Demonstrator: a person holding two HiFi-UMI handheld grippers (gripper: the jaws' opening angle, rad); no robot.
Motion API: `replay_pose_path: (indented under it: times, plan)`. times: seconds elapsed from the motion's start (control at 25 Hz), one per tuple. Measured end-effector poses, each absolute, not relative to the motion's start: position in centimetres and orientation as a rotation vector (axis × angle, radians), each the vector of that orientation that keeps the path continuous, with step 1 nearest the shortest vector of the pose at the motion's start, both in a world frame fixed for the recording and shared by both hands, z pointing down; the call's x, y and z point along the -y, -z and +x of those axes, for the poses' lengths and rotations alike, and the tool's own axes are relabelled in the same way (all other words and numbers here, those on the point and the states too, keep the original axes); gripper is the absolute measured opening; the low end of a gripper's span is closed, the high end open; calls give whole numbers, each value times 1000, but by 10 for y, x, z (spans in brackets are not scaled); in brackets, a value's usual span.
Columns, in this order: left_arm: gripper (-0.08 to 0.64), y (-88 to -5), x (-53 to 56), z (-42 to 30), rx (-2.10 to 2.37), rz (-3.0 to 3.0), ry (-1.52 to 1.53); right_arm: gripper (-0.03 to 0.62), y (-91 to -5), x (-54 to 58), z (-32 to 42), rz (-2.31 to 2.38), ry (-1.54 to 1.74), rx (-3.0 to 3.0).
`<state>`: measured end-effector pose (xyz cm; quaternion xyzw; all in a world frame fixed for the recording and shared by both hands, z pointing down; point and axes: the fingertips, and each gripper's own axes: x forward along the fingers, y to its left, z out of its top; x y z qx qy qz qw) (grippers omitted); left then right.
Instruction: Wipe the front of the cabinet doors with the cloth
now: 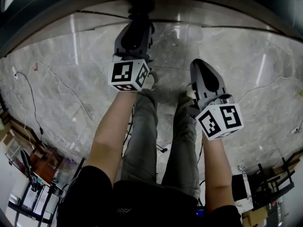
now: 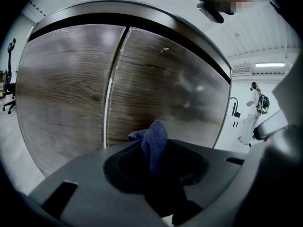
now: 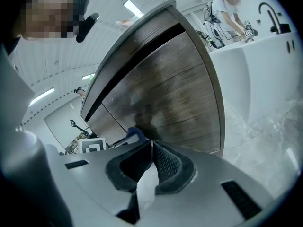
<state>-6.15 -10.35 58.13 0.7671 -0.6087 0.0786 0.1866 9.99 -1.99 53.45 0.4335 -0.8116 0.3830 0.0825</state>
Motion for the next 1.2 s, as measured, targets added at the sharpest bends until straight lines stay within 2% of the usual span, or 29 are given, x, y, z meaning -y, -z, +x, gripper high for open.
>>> replay_pose_path:
  times: [0.52,1.2]
  plan:
    - [133,-575,108,11,1603,2256,-197,38,-537,12,153,1398,-1167,2396]
    - [133,-567,120,149,1446,2379,-200,38,-545,-1,261,1530,-1225,2341]
